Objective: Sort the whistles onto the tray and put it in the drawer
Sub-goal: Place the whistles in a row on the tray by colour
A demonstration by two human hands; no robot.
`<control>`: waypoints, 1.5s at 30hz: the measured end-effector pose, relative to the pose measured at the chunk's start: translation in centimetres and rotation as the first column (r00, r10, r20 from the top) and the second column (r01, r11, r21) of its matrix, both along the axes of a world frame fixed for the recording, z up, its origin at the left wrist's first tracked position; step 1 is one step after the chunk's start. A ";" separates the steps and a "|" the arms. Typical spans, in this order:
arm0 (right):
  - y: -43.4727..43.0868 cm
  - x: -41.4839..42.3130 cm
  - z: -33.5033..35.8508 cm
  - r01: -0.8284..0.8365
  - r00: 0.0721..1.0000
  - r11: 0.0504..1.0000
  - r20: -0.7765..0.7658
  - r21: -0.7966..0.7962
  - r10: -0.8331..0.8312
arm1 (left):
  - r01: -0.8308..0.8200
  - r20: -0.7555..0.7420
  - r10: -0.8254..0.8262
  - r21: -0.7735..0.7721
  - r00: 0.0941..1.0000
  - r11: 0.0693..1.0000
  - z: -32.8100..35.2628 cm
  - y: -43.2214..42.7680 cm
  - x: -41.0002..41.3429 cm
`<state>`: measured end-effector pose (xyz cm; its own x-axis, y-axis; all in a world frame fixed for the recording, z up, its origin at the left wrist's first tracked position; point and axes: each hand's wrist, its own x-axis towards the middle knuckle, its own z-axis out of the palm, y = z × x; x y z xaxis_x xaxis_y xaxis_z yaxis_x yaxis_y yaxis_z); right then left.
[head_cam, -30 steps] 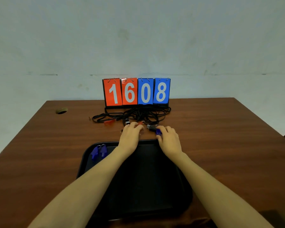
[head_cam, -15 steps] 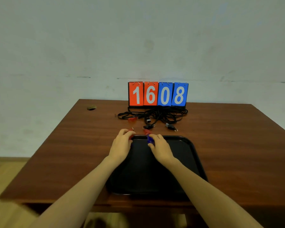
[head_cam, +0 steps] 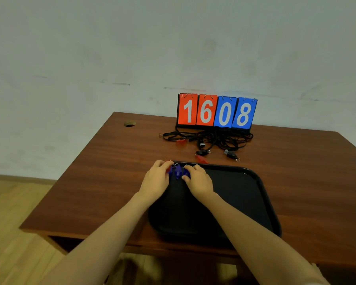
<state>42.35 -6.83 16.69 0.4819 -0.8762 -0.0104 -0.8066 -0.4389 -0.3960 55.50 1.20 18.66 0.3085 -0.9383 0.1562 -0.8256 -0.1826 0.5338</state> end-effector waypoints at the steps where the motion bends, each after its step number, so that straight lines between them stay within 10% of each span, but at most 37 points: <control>1: -0.1 0.0 0.0 -0.005 1.000 1.000 -0.009 -0.004 0.005 | 0.005 0.005 -0.005 0.005 1.000 1.000 -0.1 0.0 -0.1; 15: -0.7 -4.9 1.2 0.066 0.998 0.998 0.018 -0.001 -0.066 | 0.116 0.066 -0.123 0.102 0.990 0.988 1.4 -2.7 -4.5; 20: -1.9 -8.9 1.4 0.133 0.991 0.991 -0.003 -0.016 -0.133 | 0.180 0.384 -0.274 0.261 0.882 0.948 1.1 -5.1 -8.0; 26: -2.3 -9.5 1.2 0.057 0.998 0.998 0.007 -0.022 -0.056 | 0.191 0.403 -0.375 0.428 0.835 0.884 -0.6 -5.8 -8.8; 45: -2.1 -4.9 0.5 -0.079 0.997 0.989 -0.007 0.129 0.080 | 0.126 0.496 -0.194 0.167 0.846 0.978 -1.8 -3.0 -4.2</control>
